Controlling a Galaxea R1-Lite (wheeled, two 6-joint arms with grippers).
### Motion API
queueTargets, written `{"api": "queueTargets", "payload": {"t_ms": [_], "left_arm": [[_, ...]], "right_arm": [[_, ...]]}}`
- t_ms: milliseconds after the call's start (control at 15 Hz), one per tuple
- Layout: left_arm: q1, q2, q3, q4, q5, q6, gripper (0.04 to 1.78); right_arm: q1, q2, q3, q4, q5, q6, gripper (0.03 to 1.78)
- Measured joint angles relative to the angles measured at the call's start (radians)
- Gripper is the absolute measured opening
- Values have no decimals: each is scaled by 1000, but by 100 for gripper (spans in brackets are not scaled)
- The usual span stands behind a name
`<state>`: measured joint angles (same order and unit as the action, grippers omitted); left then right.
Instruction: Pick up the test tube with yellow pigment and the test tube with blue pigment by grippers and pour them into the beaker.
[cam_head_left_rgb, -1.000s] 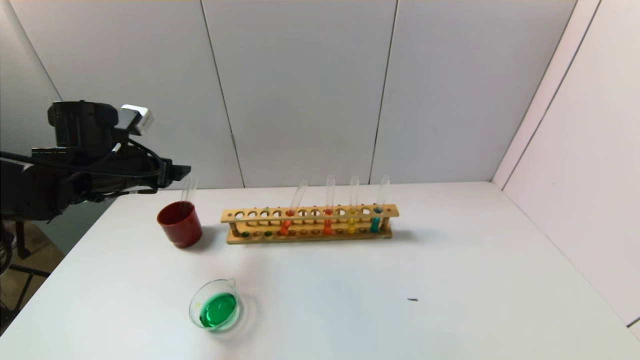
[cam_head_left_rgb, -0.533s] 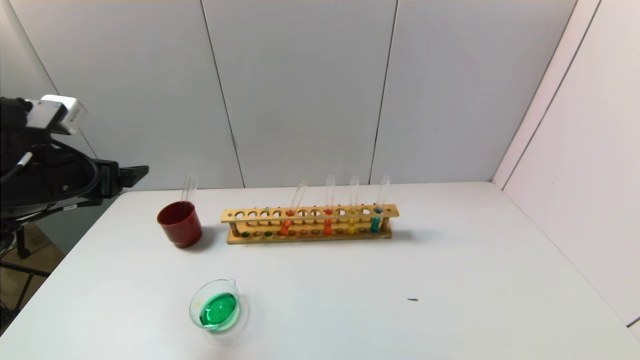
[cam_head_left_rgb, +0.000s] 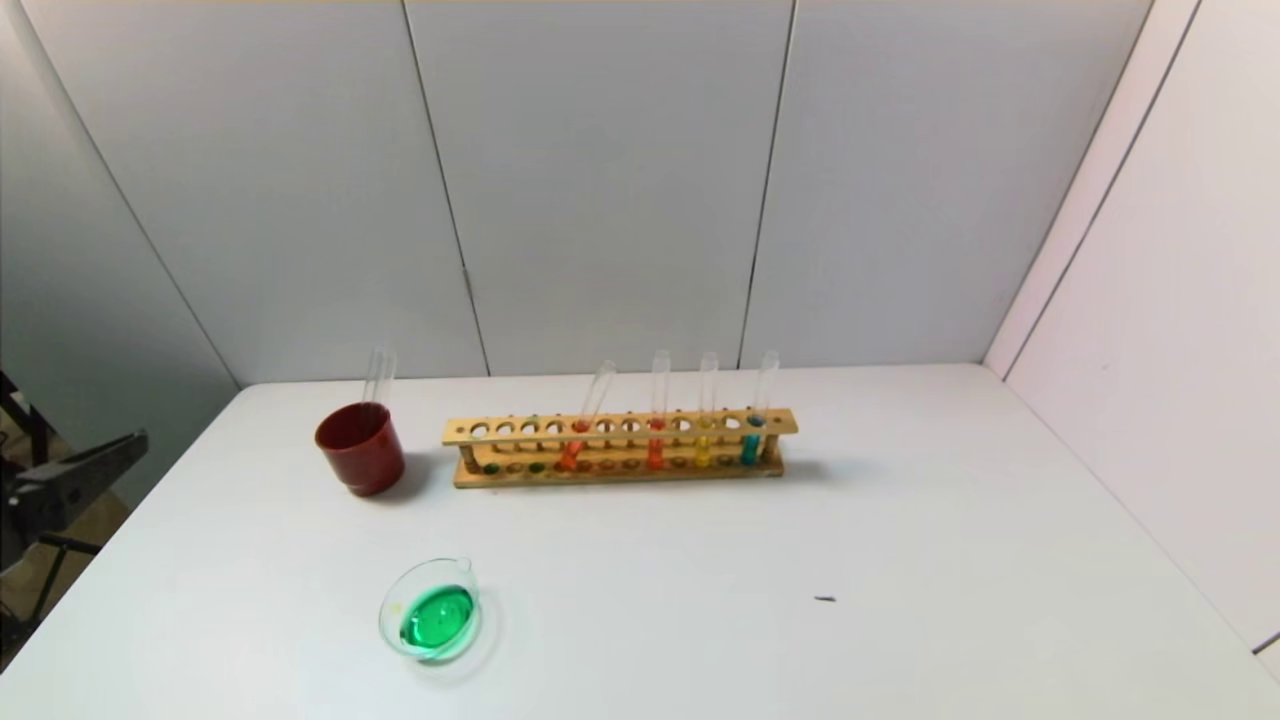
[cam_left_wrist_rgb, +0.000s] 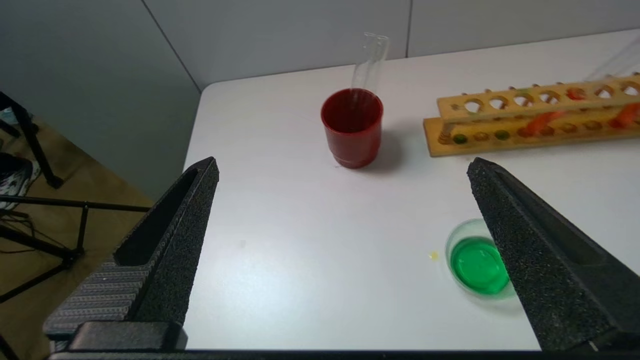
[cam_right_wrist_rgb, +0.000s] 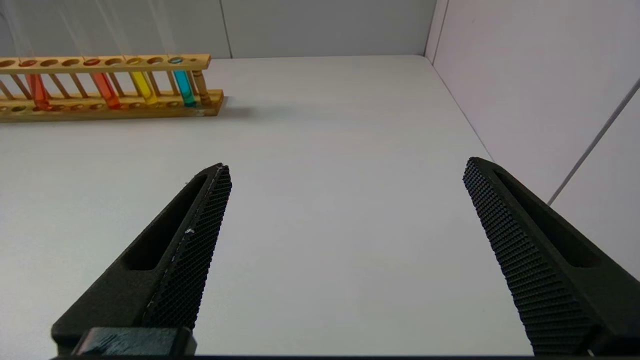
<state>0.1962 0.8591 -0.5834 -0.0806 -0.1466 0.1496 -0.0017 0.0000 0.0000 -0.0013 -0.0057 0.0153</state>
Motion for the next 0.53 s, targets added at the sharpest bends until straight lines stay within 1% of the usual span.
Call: {"api": "queueTargets", "payload": {"t_ms": [200, 400, 533], "left_arm": [[3, -189, 38, 144, -62, 0, 175], [-5, -355, 56, 281, -104, 1, 175], [-60, -434, 58, 353, -97, 2, 175]], "right_arm": [[0, 0, 0, 0, 0, 0, 170], [0, 0, 0, 0, 0, 0, 170], [0, 0, 0, 0, 0, 0, 170]]}}
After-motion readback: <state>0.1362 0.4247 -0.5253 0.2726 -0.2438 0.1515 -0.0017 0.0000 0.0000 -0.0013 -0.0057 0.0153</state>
